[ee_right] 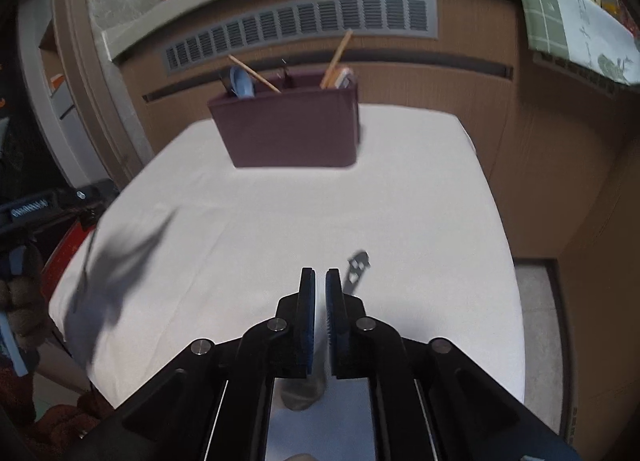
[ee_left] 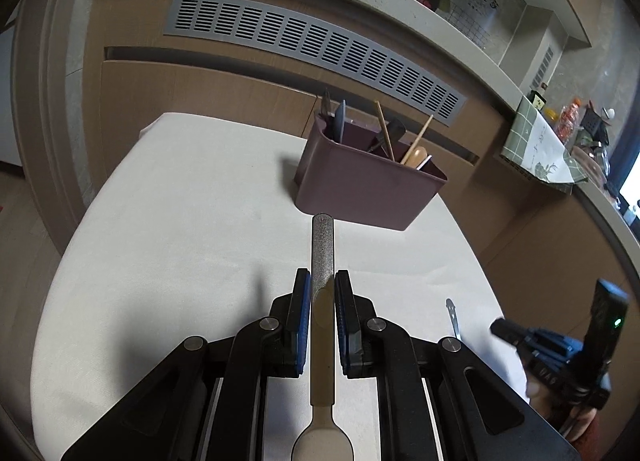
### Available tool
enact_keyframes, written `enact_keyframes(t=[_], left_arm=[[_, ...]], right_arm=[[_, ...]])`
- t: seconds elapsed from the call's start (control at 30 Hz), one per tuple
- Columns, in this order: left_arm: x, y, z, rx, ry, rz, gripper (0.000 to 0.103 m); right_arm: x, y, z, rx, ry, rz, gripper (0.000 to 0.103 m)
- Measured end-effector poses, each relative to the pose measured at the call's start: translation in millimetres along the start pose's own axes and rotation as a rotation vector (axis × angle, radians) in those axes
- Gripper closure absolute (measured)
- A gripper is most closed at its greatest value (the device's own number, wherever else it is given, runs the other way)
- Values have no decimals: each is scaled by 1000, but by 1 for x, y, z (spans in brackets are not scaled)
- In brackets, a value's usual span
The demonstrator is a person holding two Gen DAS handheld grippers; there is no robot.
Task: Organize utensils
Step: 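Lift both spoons and carry them up over the maroon caddy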
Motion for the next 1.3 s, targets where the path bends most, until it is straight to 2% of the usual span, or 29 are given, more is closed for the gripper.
enact_keyframes(t=[0.17,0.27,0.37,0.43,0.57,0.6,0.73,0.77,0.87,0.97,1.13,1.3], left_arm=[[-1,-7,-1,6,13,1,91],[4,-9,-2,-1,0,-9,91],[9,-10,-2,-7,-19,-23,91],[11,-10,-1,-9,-26,-28,91],[10,-12,0,-6,-32,-34,91],[10,-12,0,-6,-31,-32,91],[11,-13,-4,-30,-28,-32,91],[10,-13,-4,-32,-26,-28,91],[4,-13,-5,-32,-18,-2,91],[-4,-12,-6,-29,-13,28,91],[-12,-8,-4,-24,-22,58,91],[-12,-8,2,-8,-28,52,91]], right_arm=[[-4,-37,4,-18,24,-47,90],[-6,-64,8,-26,-8,-81,84],[2,-79,10,-14,-13,-140,79],[5,-81,6,10,-26,-126,75],[9,-77,-6,57,-4,-115,43],[11,-75,-13,47,-27,-114,42],[23,-67,-41,-35,-123,-79,44],[25,-64,-44,-38,-136,-62,50],[27,-55,-43,-35,-126,-50,77],[21,-48,-33,-11,-107,-32,77],[-23,-33,-28,-27,-153,116,77],[-54,-12,-22,-26,-185,216,77]])
Point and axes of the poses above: each gripper's, at about its wrist camera, not at the fingertips, and x roughly the way its jaws point, z to its right, y to its top, the point moved 1 cm from there along x, roughly the way its jaws point, and after that the axes turned 12 degrees about -z, right-handed, at the moved point
